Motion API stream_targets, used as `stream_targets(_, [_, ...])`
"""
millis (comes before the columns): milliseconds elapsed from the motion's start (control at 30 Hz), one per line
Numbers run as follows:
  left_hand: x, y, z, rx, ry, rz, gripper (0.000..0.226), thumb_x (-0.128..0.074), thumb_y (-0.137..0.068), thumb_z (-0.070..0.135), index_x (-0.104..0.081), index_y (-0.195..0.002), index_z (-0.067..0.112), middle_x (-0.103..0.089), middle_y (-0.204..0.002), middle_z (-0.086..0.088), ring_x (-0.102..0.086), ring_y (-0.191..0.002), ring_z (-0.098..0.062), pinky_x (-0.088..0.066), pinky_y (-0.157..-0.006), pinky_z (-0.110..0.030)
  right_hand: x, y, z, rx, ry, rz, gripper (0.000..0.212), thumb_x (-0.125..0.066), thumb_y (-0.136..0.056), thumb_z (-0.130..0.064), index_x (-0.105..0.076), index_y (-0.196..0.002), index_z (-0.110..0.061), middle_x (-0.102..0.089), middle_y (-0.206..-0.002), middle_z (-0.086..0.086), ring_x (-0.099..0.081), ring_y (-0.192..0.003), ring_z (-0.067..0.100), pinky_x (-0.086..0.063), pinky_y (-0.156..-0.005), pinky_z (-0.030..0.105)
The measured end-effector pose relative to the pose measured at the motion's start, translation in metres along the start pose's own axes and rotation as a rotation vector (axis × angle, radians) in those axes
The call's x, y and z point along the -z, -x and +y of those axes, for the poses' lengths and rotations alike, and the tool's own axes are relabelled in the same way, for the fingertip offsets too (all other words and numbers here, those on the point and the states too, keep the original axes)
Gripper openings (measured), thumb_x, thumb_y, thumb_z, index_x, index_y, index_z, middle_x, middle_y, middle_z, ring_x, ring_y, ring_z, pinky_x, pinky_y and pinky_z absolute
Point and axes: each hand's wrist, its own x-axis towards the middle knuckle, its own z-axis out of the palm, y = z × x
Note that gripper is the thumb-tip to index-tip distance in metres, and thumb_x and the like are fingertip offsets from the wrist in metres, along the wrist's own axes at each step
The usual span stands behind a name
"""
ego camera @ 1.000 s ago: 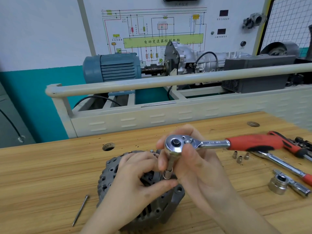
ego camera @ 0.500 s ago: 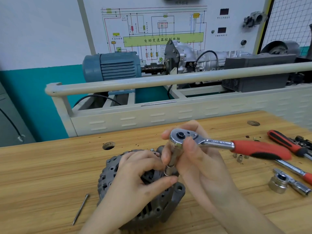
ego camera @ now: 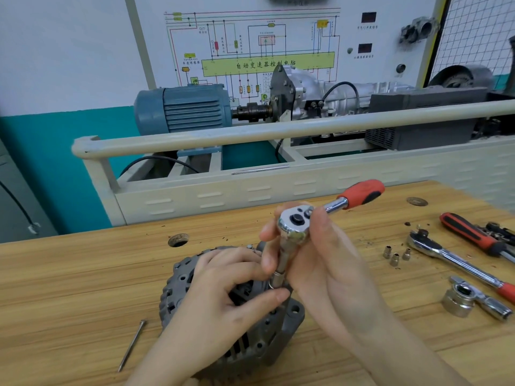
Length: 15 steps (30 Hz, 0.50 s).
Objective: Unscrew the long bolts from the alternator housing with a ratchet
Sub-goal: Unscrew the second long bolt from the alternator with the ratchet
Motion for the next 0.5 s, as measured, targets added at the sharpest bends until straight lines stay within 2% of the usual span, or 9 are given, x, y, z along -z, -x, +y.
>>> stream_targets(100, [-0.0008,-0.0002,0.0013,0.000,0.008,0.024,0.027,-0.057,-0.068,0.057,-0.065,-0.069,0.032,-0.061,-0.081,0.016,-0.056,-0.091,-0.005,-0.038,-0.090,-0.049,-0.0014,0.0009,-0.0002,0.016,0.014,0.010,0.038,-0.074,-0.066,-0.047,-0.066,-0.084,-0.015,-0.066,-0.079,0.003,-0.060,-0.060,0.013,-0.049,-0.060,0.023])
stream_targets(200, [-0.0014,0.0004,0.0015,0.021,-0.006,0.052,0.021,-0.057,-0.064,0.061,-0.054,-0.063,0.040,-0.056,-0.079,0.022,-0.051,-0.087,0.001,-0.037,-0.090,-0.043,-0.0016,0.0020,-0.0002,0.036,0.002,0.035,0.036,-0.080,-0.060,-0.043,-0.066,-0.081,-0.017,-0.067,-0.078,0.003,-0.060,-0.059,0.013,-0.050,-0.059,0.025])
stream_targets(300, [-0.0020,0.0008,0.0005,0.039,-0.014,0.056,0.030,-0.055,-0.062,0.064,-0.059,-0.067,0.034,-0.057,-0.086,0.021,-0.050,-0.093,0.001,-0.034,-0.093,-0.038,-0.0012,0.0023,-0.0009,0.041,0.000,0.025,0.034,-0.080,-0.060,-0.042,-0.067,-0.080,-0.018,-0.067,-0.078,0.003,-0.061,-0.060,0.014,-0.050,-0.059,0.025])
stream_targets(500, [-0.0011,-0.0001,0.0000,0.017,-0.015,0.016,0.035,-0.056,-0.068,0.060,-0.066,-0.078,0.028,-0.063,-0.086,0.012,-0.056,-0.095,-0.009,-0.036,-0.093,-0.044,-0.0011,0.0001,0.0003,0.007,0.007,0.009,0.036,-0.069,-0.069,-0.051,-0.068,-0.082,-0.017,-0.066,-0.078,0.001,-0.059,-0.061,0.013,-0.049,-0.062,0.024])
